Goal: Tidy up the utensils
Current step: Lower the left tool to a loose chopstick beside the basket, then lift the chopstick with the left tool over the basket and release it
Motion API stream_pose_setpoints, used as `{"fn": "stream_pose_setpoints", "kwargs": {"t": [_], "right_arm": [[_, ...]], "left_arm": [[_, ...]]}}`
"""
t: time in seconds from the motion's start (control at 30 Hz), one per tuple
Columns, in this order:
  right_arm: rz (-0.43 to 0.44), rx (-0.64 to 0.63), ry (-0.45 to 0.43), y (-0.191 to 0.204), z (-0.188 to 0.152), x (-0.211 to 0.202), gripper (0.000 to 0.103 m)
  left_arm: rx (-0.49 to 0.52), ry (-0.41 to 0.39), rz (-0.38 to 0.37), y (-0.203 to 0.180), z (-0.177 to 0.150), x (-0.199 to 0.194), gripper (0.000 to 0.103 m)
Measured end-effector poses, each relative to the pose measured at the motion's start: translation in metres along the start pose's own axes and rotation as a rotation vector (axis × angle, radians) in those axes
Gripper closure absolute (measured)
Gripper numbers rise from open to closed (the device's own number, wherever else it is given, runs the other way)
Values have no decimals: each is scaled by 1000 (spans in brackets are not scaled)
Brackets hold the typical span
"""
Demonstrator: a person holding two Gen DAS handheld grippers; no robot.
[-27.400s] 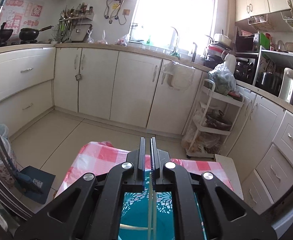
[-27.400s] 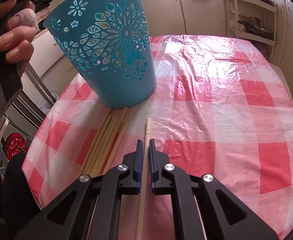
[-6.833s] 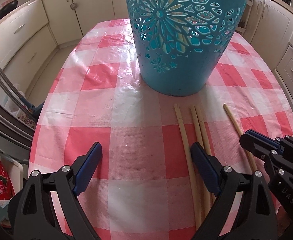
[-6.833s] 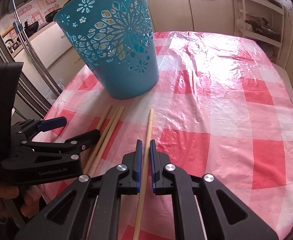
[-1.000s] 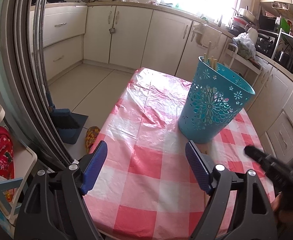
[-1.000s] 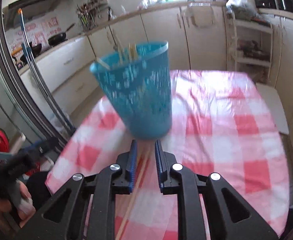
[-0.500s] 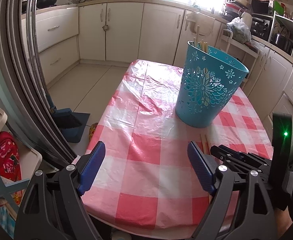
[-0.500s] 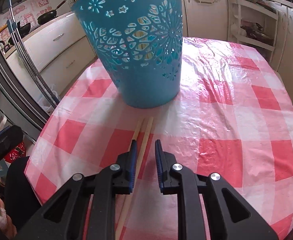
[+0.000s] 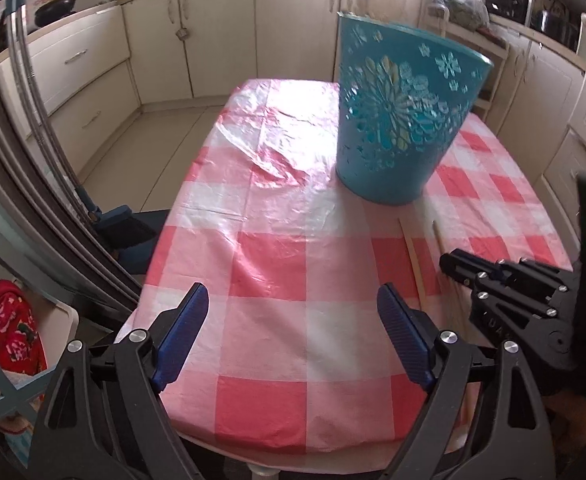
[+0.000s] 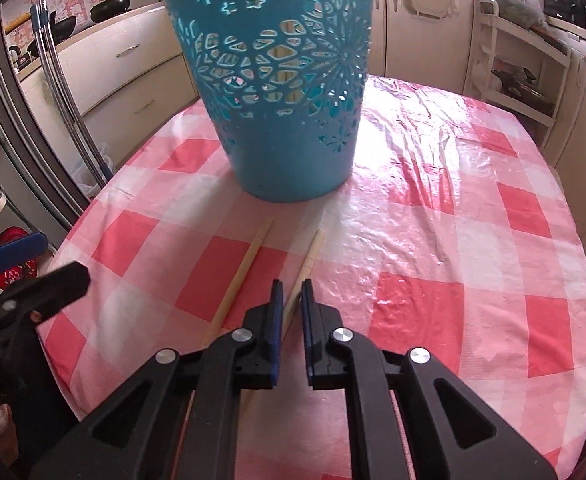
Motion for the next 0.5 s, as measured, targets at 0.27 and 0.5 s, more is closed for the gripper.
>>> {"fn": "stream_pose_setpoints", "kwargs": {"t": [0.27, 0.5], "right_arm": [[11, 82, -14, -28, -5, -19, 94], [38, 113, -19, -32, -7, -18, 93]], "left_arm": [[120, 48, -37, -60, 12, 27, 21], [194, 80, -19, -96, 24, 46, 44]]}}
Point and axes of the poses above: each gripper's, at about its wrist camera, not at the fingertips, and x roughly the way its jaws point, y to its left, z to its top, the point moved 7 cm from there along x, roughly the way its jaws point, and after that the axes turned 11 degrees about z, right-handed, at the moved point
